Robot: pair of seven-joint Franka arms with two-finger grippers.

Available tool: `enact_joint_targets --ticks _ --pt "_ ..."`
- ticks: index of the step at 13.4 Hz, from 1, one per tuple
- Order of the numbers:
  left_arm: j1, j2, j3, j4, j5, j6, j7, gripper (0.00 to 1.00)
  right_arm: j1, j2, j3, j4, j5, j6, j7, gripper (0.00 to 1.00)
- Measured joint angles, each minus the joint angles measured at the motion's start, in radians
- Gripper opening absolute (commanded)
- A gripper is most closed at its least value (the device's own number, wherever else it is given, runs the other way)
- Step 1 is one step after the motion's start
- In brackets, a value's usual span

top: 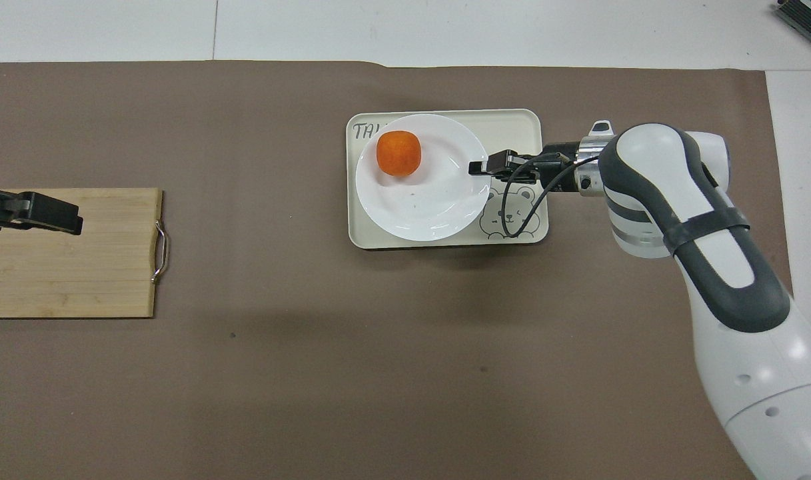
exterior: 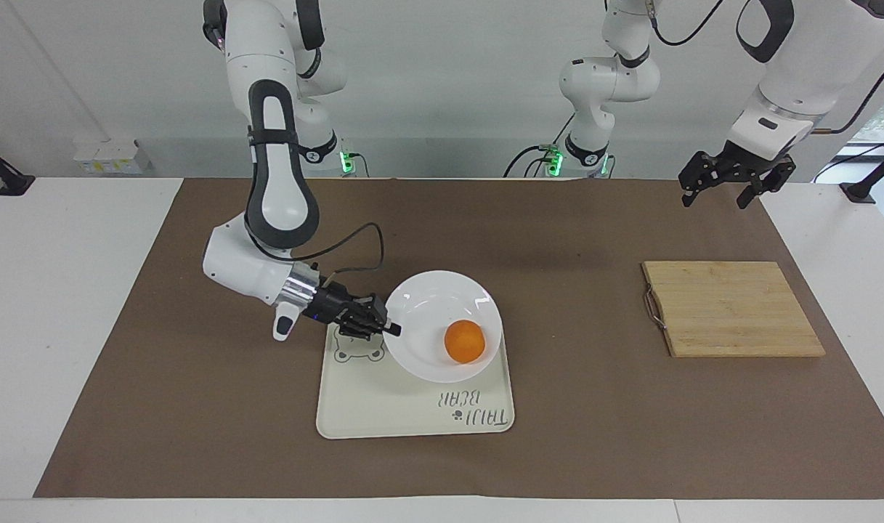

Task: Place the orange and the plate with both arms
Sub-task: 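Slide the plate with the orange onto the bear tray, then open the right gripper and pull it away from the plate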

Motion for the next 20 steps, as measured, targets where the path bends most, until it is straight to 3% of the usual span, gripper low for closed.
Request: enact_joint_targets --ticks 4,13,14,15,16,20 --pt "0.0 0.0 0.0 0.0 0.0 0.0 0.0 1.0 -0.019 0.126 -0.006 0.102 -0.009 0.002 -0.02 0.0" --pt "0.0 0.0 0.0 0.0 0.0 0.0 0.0 1.0 -0.041 0.158 -0.005 0.102 -0.02 0.0 -0.114 0.0" --pt "0.0 0.0 0.0 0.0 0.0 0.0 0.0 1.0 -0.04 0.159 -0.005 0.101 -0.02 0.0 -0.114 0.29" --pt "0.0 0.0 0.0 0.0 0.0 0.0 0.0 1.0 -0.039 0.16 -0.005 0.1 -0.02 0.0 -0.113 0.93" --pt "0.0 0.0 0.0 0.0 0.0 0.0 0.0 1.0 -0.038 0.16 -0.005 0.098 -0.021 0.0 -0.112 1.0" --pt "0.0 0.0 0.0 0.0 0.0 0.0 0.0 1.0 -0.037 0.149 -0.006 0.11 -0.166 0.0 -0.055 1.0"
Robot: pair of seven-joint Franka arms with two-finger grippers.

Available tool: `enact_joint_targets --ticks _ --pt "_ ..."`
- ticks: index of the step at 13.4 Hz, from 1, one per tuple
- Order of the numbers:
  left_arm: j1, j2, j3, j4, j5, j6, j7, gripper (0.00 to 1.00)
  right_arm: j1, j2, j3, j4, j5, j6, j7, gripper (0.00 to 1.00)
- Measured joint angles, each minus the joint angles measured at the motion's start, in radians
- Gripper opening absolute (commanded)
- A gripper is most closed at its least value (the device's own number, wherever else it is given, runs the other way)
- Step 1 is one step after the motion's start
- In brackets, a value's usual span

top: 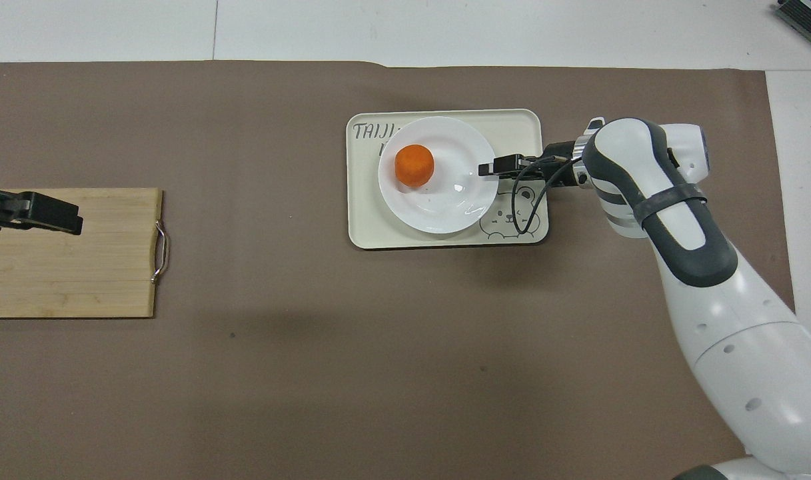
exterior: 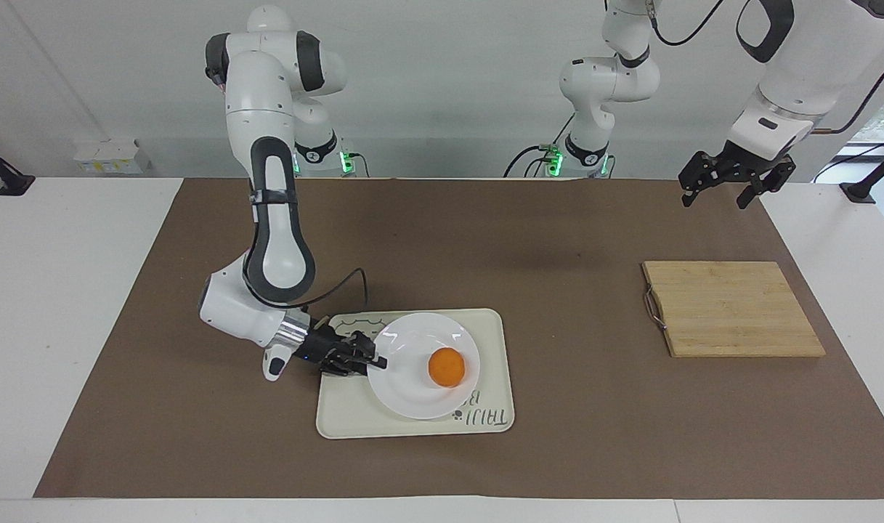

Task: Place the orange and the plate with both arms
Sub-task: 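Open the right gripper and pull it away from the plate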

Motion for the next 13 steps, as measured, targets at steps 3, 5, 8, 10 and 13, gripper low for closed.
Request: enact_joint_targets --ticks 3,5,8,10,13 --pt "0.0 0.0 0.0 0.0 0.0 0.0 0.0 1.0 0.002 -0.046 0.0 0.026 -0.154 0.0 0.147 1.0" --pt "0.0 0.0 0.0 0.0 0.0 0.0 0.0 1.0 0.002 -0.09 -0.001 0.036 -0.235 0.0 0.222 1.0" --pt "0.0 0.0 0.0 0.0 0.0 0.0 0.0 1.0 0.013 -0.175 -0.001 0.045 -0.545 -0.002 0.393 1.0" --pt "0.0 0.0 0.0 0.0 0.0 0.0 0.0 1.0 0.033 -0.241 0.0 0.046 -0.71 -0.014 0.552 1.0" --pt "0.0 0.0 0.0 0.0 0.0 0.0 0.0 1.0 0.03 -0.314 -0.007 0.045 -0.853 -0.099 0.63 1.0"
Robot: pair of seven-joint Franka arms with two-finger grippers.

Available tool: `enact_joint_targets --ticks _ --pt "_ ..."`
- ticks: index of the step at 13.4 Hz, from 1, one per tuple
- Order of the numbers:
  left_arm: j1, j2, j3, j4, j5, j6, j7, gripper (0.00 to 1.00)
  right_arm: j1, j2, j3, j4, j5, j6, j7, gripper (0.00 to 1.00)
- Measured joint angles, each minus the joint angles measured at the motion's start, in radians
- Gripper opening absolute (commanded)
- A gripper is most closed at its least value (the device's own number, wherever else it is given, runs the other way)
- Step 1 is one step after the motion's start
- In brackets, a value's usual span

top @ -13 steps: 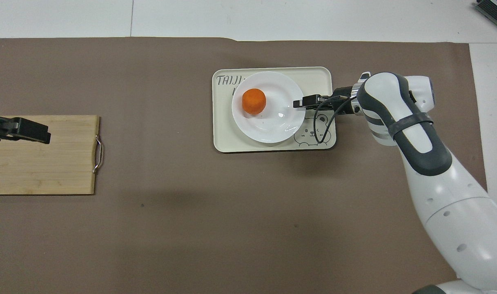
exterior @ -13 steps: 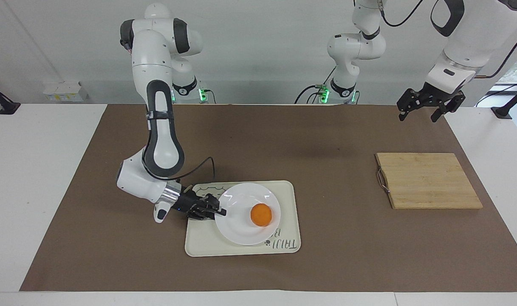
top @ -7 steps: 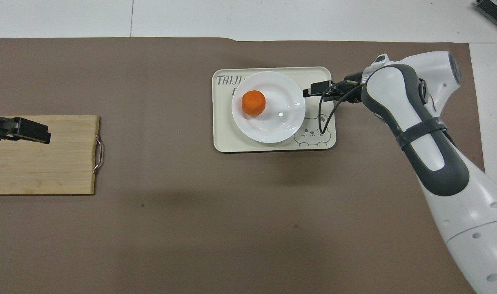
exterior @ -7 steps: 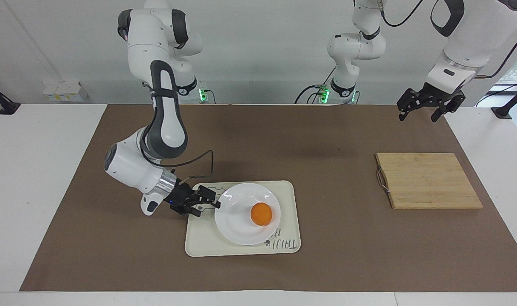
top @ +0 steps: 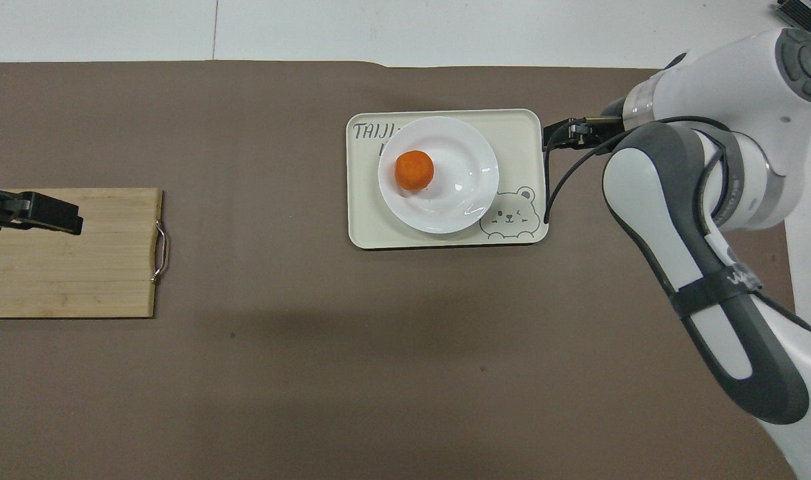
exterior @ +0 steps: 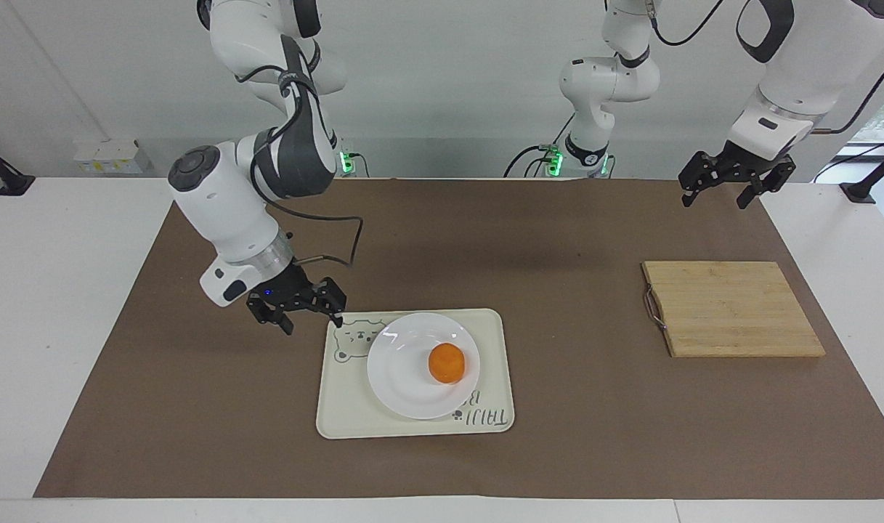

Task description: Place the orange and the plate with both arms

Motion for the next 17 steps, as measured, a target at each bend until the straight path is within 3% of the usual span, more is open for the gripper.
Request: enact_joint_targets --ticks 5,11,17 --pt "0.0 0.0 0.0 0.0 0.0 0.0 0.0 1.0 -0.083 -0.104 -0.024 0.002 -0.133 -0.145 0.001 1.0" --pt "0.0 0.0 0.0 0.0 0.0 0.0 0.0 1.0 -0.098 -0.27 -0.052 0.002 -0.171 -0.349 0.008 1.0" --pt "0.0 0.0 0.0 0.0 0.0 0.0 0.0 1.0 -0.139 -0.392 -0.06 -0.024 -0.219 -0.473 0.008 1.0"
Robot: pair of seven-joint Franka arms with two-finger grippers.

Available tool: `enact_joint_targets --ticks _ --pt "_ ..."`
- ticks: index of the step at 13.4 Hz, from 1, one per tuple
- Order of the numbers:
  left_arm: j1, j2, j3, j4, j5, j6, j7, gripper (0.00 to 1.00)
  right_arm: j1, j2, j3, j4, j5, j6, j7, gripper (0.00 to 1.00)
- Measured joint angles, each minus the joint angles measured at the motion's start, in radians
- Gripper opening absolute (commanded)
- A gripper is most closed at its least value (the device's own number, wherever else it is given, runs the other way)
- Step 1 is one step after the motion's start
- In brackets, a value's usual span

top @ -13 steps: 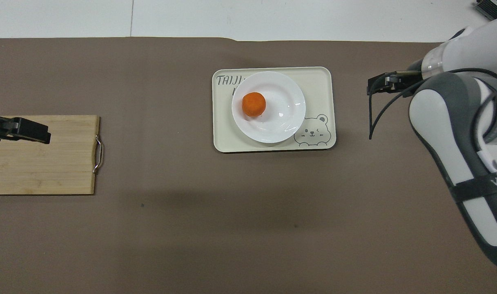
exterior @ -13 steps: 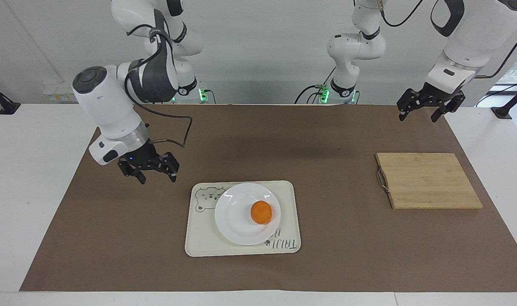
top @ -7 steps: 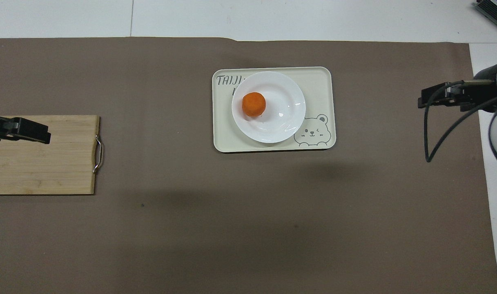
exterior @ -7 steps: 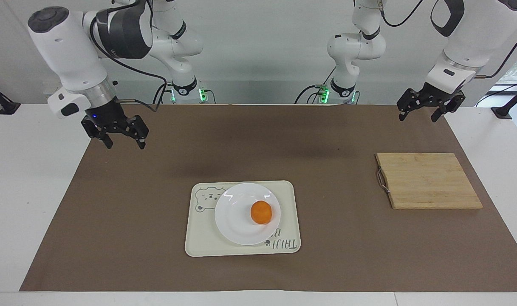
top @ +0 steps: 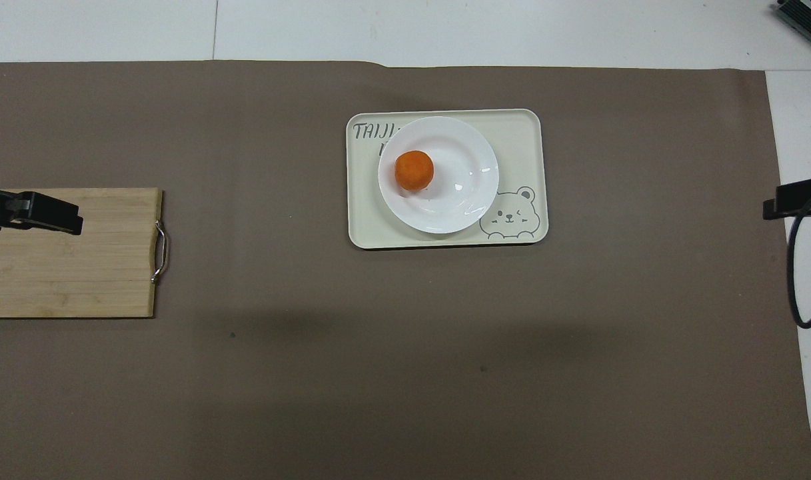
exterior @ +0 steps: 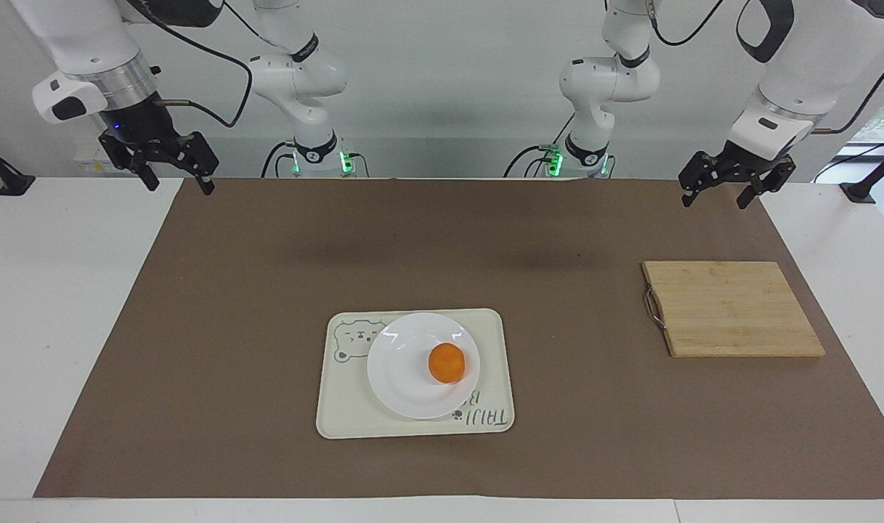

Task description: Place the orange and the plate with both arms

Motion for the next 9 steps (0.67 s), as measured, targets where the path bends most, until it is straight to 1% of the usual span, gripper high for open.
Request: enact_joint_targets --ticks 4,7,9 --pt "0.0 0.0 0.0 0.0 0.0 0.0 0.0 1.0 -0.009 -0.036 -0.001 -0.062 -0.002 -0.005 -0.006 1.0" --pt "0.0 0.0 0.0 0.0 0.0 0.0 0.0 1.0 -0.009 -0.038 0.0 -0.07 -0.002 -0.002 -0.015 1.0" --pt "0.0 0.0 0.0 0.0 0.0 0.0 0.0 1.0 -0.012 -0.038 -0.001 -0.074 -0.002 0.016 -0.059 1.0"
